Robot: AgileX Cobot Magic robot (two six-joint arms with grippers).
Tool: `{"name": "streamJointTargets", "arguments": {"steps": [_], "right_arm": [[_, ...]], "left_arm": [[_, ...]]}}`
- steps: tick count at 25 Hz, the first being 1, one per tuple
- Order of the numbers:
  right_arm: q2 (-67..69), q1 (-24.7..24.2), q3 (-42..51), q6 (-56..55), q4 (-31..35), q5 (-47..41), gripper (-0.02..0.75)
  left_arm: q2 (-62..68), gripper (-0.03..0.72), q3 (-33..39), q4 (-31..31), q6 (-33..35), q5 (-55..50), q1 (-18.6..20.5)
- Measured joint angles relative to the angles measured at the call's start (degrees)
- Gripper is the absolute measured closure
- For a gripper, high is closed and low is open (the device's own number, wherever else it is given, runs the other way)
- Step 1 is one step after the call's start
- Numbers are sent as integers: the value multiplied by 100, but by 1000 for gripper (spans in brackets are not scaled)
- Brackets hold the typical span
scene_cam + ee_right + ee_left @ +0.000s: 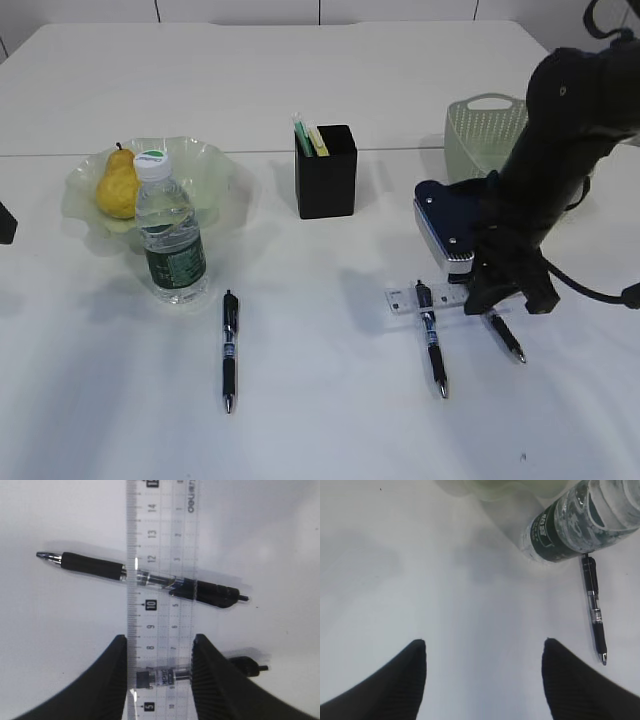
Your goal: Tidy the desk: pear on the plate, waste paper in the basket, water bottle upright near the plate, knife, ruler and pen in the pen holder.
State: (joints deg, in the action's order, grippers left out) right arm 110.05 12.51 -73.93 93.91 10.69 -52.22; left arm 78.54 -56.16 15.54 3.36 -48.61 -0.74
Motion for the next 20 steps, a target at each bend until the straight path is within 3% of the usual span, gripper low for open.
{"name": "streamJointTargets", "arguments": {"steps": [10,20], "right_arm": [[-655,0,-78,-9,763,49,450],[-666,0,-415,1,2349,1012,450]], "left_arm": [[0,178,0,0,0,0,0],[0,178,0,0,0,-60,0]]}}
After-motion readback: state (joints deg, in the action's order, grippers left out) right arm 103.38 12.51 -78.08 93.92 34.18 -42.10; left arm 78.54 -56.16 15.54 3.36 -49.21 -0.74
